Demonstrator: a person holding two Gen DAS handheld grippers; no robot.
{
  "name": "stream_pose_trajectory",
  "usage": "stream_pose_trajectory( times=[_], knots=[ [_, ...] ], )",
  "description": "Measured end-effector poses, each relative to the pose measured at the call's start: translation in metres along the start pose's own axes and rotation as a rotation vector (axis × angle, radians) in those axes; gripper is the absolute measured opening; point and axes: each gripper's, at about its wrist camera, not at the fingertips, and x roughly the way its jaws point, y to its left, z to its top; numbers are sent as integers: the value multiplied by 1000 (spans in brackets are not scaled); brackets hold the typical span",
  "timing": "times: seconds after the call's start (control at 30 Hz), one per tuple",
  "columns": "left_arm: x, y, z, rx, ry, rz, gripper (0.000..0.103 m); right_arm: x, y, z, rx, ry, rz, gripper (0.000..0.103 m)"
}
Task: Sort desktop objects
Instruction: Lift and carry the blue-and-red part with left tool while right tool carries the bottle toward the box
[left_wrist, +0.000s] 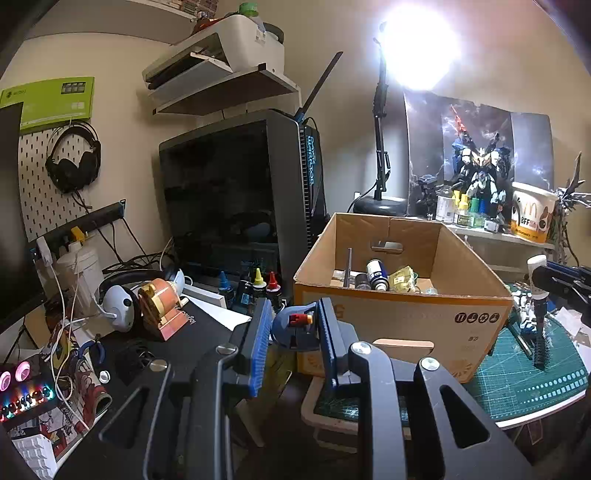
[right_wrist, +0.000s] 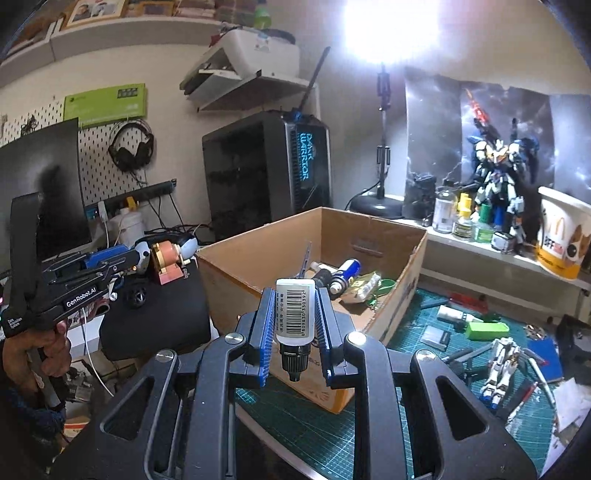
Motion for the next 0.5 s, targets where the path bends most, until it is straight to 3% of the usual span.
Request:
stream_pose_trajectory(
  times=[0.27, 0.5],
  knots=[
    [17, 3, -7, 12, 42, 26, 26, 22, -2, -8, -10, 42, -17, 20],
    [20, 1, -5, 18, 58, 6, 26, 28, -9, -9, 2, 62, 6, 20]
  ],
)
